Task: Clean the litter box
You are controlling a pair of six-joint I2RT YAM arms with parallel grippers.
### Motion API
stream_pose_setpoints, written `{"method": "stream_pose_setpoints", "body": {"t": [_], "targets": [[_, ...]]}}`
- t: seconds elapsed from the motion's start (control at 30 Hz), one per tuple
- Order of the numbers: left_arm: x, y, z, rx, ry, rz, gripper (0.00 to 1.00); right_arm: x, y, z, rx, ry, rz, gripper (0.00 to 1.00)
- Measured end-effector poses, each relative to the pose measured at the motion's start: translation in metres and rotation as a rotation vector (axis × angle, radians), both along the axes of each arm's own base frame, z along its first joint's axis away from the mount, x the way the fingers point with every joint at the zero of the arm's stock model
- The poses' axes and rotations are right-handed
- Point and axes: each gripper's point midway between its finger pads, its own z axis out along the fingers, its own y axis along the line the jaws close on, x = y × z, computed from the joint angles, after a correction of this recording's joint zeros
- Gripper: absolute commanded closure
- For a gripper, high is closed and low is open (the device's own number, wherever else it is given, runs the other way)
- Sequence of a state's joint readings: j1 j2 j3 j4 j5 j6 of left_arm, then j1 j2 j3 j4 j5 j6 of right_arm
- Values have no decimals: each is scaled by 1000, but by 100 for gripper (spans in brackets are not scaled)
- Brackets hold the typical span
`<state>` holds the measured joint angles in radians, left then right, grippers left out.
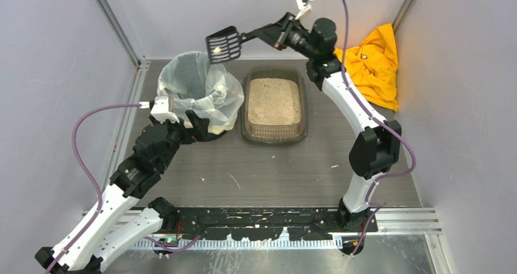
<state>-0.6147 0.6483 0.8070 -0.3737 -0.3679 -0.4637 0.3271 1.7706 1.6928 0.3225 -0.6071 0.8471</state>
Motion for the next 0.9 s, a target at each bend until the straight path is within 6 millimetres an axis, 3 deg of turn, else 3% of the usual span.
{"method": "stream_pose_setpoints", "body": {"t": [0.13,0.33,0.57,0.7,0.9], "targets": [[0,2,1,-1,-3,9,8,-9,44,-15,-79,1,69,99],[0,4,1,0,-6,18,8,-26,92,-63,-320,4,76,99],[3,1,-4,12,11,17,8,-70,143,-55,-595,-227,35,99],[4,1,-6,15,16,18,8,-90,159,-56,-691,-332,28,99],[4,1,-6,15,16,17,8,-79,152,-55,-741,-388,-42,99]]}}
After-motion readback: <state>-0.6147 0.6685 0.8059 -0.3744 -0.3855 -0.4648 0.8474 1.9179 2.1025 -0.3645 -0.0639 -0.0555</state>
